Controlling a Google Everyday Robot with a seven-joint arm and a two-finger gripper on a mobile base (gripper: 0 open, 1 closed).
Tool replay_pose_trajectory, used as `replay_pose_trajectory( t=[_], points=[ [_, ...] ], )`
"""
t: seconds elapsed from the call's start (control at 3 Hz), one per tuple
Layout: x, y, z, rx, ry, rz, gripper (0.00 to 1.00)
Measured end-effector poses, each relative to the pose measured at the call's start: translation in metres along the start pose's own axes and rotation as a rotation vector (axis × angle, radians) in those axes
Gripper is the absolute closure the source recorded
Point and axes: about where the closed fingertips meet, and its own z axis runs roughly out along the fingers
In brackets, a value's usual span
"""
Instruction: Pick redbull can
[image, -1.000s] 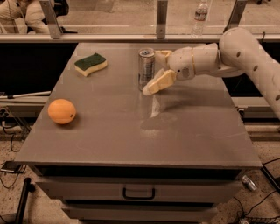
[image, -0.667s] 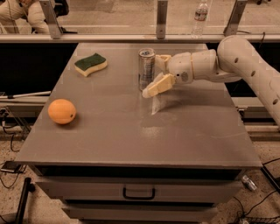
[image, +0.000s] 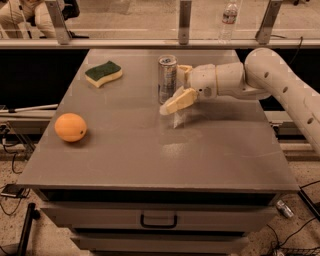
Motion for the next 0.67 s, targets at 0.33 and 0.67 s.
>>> replay_pose_trajectory(
  t=[0.33,0.67],
  points=[
    [-0.0005,0.0009,0.0029,-0.005,-0.001,0.0,0.18],
    [-0.001,0.0018,0.0058,-0.01,-0.002,-0.001,0.42]
  ],
)
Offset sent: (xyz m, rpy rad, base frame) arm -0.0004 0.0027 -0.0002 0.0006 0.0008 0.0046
